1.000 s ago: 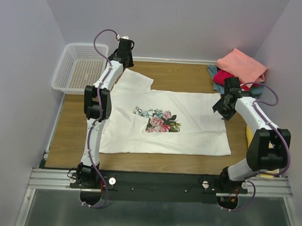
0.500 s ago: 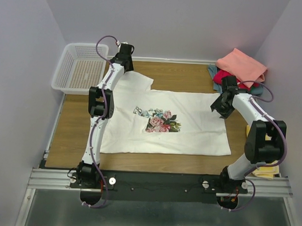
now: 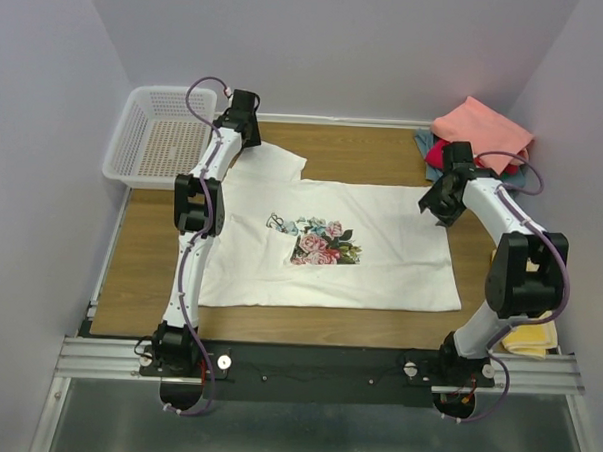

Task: Fold and stack the t-shirts
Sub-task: Fold the tshirt

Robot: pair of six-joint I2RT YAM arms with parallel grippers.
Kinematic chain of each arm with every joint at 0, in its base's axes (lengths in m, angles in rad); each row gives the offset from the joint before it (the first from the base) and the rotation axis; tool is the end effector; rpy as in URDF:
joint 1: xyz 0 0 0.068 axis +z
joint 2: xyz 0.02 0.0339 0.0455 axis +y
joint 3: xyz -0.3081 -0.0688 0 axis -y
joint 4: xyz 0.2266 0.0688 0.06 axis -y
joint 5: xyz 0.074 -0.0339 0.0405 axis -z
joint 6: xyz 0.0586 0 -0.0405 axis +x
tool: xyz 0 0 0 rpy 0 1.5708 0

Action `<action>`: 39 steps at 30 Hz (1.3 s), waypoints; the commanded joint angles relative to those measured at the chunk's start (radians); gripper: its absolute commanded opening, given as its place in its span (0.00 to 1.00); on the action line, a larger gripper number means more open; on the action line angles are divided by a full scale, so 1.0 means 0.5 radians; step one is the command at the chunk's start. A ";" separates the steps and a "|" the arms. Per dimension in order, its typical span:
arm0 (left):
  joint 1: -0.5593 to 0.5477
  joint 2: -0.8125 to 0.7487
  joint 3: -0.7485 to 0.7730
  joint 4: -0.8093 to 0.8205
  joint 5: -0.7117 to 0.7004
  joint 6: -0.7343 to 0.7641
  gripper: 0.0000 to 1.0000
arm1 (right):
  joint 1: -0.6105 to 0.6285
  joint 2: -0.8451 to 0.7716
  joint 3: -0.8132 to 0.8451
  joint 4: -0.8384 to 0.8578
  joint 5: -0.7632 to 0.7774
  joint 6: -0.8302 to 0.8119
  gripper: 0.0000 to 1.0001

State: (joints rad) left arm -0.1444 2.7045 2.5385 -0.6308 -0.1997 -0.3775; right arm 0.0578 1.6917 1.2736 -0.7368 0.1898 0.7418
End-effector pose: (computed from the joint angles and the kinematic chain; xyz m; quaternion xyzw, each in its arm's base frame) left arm 0.6196 -0.0783 0.1717 -0.1445 0.9108 -0.0077 0.3866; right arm 0.3418 0.0087 0.2618 0.3451 0.9111 -0.0054 0.2254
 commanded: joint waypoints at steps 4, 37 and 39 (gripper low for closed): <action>-0.036 0.040 0.068 -0.085 0.034 0.147 0.52 | 0.010 0.077 0.067 0.007 -0.048 0.011 0.58; -0.049 0.046 0.040 -0.045 0.083 0.203 0.00 | 0.007 -0.036 0.045 -0.027 -0.039 0.026 0.57; -0.049 0.025 0.031 -0.036 0.074 0.212 0.00 | 0.007 -0.024 0.048 -0.030 -0.005 0.014 0.57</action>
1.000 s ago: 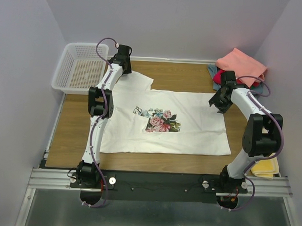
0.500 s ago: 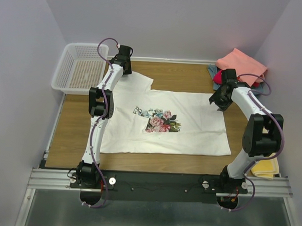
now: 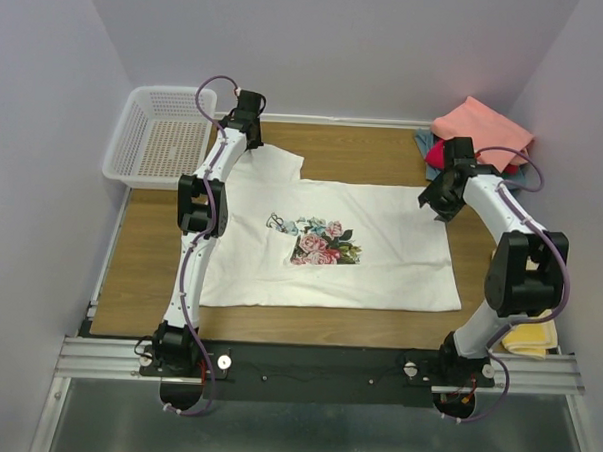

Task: Fold and stack the t-shirts
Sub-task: Fold the tshirt

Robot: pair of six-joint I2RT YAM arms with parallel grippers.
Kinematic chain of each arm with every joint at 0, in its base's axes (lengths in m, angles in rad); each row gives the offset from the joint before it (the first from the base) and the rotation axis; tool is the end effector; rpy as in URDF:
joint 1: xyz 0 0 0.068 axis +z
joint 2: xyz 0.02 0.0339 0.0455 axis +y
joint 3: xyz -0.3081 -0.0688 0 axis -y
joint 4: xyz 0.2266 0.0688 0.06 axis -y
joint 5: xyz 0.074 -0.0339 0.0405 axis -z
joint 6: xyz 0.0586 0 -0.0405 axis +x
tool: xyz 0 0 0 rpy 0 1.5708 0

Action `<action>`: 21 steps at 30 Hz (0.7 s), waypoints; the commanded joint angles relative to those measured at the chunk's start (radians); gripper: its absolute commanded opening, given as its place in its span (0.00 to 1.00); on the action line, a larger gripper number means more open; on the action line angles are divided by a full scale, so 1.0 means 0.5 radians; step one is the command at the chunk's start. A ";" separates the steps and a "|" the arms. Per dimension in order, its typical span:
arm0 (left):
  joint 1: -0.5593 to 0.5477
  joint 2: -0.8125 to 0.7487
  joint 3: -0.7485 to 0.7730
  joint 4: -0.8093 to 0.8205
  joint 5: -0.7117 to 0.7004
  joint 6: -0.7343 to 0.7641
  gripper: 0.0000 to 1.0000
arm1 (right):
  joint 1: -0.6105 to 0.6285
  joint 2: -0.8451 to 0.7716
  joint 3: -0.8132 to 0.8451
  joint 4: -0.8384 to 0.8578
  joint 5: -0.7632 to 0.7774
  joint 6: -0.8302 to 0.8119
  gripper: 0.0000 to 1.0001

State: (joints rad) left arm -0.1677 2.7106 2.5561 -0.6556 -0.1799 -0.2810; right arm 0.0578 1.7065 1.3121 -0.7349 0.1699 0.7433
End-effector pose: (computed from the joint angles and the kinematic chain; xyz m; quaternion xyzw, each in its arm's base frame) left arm 0.6168 -0.0938 0.1713 -0.0857 0.9214 -0.0009 0.3790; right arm 0.3502 0.0103 0.2680 0.3442 0.9094 0.0088 0.2332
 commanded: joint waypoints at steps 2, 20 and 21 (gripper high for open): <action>-0.002 -0.021 -0.028 0.041 0.028 0.034 0.00 | 0.007 -0.005 0.008 -0.033 0.108 -0.011 0.58; -0.005 -0.347 -0.292 0.108 0.087 0.071 0.00 | 0.004 0.995 0.895 -0.061 0.461 -0.121 0.58; -0.005 -0.356 -0.289 0.108 0.090 0.074 0.00 | 0.004 1.011 0.925 -0.064 0.476 -0.118 0.58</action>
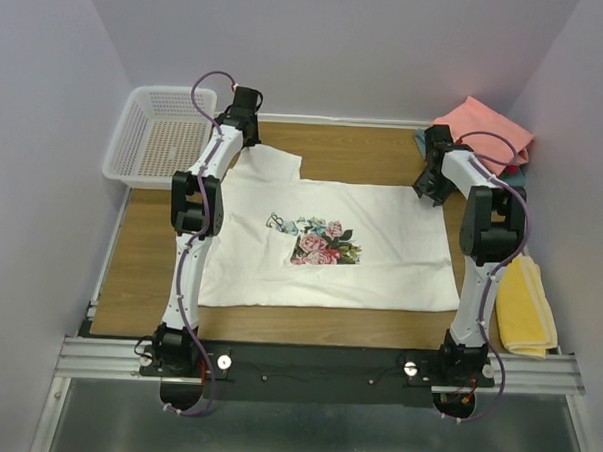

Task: Fold and stack the t-shirts
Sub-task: Fold the tshirt

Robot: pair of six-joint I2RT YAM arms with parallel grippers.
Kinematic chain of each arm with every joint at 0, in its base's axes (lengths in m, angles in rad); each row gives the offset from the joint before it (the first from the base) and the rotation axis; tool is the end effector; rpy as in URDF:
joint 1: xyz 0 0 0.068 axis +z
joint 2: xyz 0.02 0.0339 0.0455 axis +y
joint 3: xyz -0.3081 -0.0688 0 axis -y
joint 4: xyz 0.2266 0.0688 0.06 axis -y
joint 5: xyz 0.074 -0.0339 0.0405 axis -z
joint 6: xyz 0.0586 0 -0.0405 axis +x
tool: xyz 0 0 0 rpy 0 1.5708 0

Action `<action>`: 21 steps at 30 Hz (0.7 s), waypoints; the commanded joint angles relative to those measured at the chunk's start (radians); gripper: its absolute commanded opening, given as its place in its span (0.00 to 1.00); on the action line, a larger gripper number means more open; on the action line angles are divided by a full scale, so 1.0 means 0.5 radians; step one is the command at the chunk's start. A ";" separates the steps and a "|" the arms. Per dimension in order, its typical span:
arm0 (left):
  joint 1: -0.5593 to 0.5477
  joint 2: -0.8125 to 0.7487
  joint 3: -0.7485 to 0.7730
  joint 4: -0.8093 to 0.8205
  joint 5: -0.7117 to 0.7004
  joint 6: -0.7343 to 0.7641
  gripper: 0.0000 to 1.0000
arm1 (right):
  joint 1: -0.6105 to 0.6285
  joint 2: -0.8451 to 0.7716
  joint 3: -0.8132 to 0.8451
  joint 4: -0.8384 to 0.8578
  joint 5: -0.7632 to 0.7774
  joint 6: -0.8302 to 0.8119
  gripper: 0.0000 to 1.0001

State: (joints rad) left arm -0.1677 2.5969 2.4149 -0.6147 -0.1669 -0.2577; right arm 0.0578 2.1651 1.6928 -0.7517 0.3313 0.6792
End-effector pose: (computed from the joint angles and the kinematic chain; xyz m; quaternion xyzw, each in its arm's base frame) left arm 0.6024 -0.0921 0.1969 -0.0729 0.9205 -0.0040 0.3840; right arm 0.4659 0.0079 0.1974 0.3241 0.9163 -0.0902 0.2173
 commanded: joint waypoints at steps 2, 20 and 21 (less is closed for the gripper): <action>-0.005 -0.135 -0.001 0.030 0.064 0.028 0.00 | 0.004 0.118 0.219 -0.034 0.163 0.022 0.58; -0.005 -0.165 -0.019 0.002 0.055 0.037 0.00 | -0.036 0.403 0.587 -0.236 0.187 0.010 0.58; -0.005 -0.168 -0.016 -0.001 0.052 0.034 0.00 | -0.039 0.413 0.590 -0.257 0.181 0.016 0.58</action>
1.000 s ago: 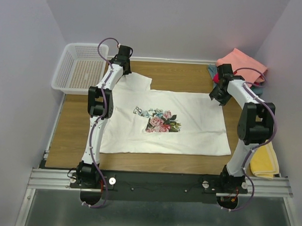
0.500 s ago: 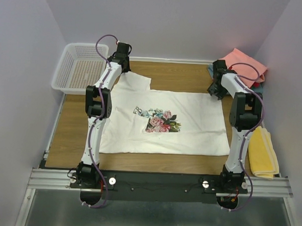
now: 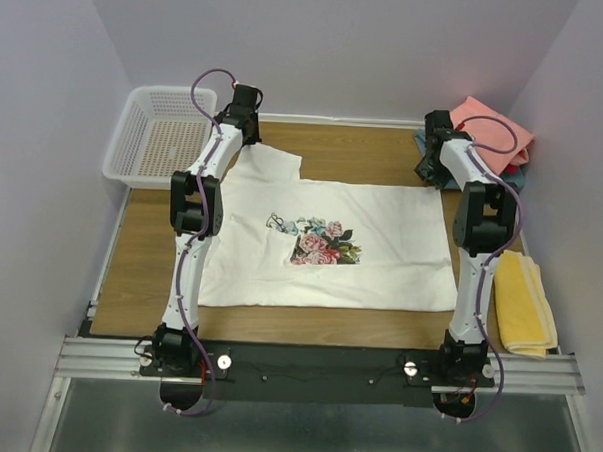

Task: Fold and stack the t-shirts
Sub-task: Fold the tshirt

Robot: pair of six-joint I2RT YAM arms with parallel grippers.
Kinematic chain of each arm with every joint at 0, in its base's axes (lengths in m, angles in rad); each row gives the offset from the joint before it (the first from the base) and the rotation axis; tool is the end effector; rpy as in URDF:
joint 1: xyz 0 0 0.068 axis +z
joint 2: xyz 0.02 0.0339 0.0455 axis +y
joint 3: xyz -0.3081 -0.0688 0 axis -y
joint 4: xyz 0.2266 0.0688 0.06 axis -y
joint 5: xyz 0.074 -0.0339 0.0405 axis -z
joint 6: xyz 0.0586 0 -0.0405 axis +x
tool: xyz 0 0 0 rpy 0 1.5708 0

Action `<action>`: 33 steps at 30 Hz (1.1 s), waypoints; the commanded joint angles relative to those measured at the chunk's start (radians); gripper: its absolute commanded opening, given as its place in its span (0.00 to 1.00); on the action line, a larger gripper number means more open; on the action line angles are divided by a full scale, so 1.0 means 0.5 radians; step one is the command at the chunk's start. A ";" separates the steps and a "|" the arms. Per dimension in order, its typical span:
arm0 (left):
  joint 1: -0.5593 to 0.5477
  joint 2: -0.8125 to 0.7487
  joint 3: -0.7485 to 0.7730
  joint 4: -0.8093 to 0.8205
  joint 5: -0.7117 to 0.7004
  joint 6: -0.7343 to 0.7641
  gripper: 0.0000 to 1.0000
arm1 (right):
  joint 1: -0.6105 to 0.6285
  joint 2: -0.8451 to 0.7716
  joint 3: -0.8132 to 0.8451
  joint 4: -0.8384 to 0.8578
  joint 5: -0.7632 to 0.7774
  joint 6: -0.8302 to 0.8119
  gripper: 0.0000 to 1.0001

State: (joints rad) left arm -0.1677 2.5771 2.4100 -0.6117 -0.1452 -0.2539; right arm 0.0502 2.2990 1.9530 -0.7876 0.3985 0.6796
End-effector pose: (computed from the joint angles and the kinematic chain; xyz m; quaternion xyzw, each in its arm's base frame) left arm 0.6006 -0.0931 0.2071 -0.0676 0.9181 -0.0151 0.3902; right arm 0.5133 0.0030 0.2071 0.3370 0.8966 -0.1046 0.2675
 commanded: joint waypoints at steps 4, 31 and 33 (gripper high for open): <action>-0.005 -0.126 -0.006 -0.019 -0.004 0.026 0.00 | -0.027 0.133 0.027 -0.210 0.007 0.031 0.57; 0.010 -0.291 0.037 -0.001 -0.072 0.038 0.00 | -0.027 -0.097 0.003 -0.241 0.139 0.028 0.01; 0.016 -0.325 0.040 0.011 -0.072 0.041 0.00 | -0.033 -0.106 0.021 -0.241 0.145 0.021 0.01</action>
State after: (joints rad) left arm -0.1673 2.5103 2.4100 -0.6300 -0.1486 -0.2501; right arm 0.0437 2.3104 1.9499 -0.8730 0.4095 0.6979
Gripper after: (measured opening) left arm 0.010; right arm 0.016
